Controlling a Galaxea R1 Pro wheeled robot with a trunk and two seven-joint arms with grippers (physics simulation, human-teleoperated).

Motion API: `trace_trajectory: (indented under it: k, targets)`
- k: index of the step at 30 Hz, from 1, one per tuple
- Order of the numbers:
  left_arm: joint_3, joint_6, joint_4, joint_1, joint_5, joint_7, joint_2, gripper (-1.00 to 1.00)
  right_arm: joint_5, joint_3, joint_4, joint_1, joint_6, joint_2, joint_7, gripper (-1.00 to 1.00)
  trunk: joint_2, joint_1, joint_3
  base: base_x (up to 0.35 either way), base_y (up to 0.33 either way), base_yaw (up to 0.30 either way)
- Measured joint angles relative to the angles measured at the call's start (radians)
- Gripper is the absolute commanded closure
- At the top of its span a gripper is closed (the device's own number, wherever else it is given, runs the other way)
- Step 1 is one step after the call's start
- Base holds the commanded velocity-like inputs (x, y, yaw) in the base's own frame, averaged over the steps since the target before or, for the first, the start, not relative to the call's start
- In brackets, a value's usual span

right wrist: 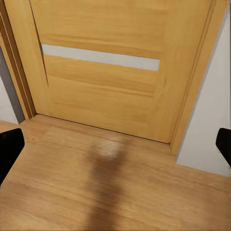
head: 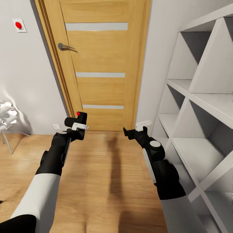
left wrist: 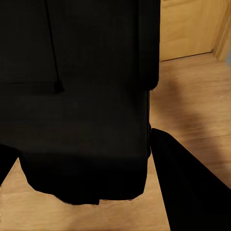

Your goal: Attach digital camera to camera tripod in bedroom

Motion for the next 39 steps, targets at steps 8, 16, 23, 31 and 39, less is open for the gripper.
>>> trace_trajectory:
  k: [8,16,23,31,39]
  targets:
    - [0.016,0.000,0.012,0.000,0.001,0.000,-0.002,1.00,0.003,-0.002,0.000,0.000,0.000,0.000,0.000,-1.00,0.002,-0.004,0.031,0.000,0.000,0.000]
    - [0.017,0.000,0.015,0.000,0.001,0.000,-0.003,1.00,0.004,-0.003,0.000,0.000,0.000,0.000,0.000,-1.00,0.004,-0.007,0.062,0.000,0.000,0.000]
    - [0.017,0.000,0.031,0.000,0.001,-0.001,-0.003,1.00,0.004,-0.003,0.000,0.000,0.000,0.000,-0.001,-1.00,0.005,-0.010,0.089,0.000,0.000,0.000]
    - [0.017,0.000,0.034,0.000,0.001,-0.001,-0.003,1.00,0.005,-0.003,0.000,0.000,0.000,0.000,-0.001,-1.00,0.007,-0.014,0.120,0.000,0.000,0.000]
    - [0.017,0.000,0.036,0.000,0.001,0.000,-0.004,1.00,0.004,-0.002,0.000,0.000,0.000,0.000,-0.001,-1.00,0.007,-0.014,0.120,0.000,0.000,0.000]
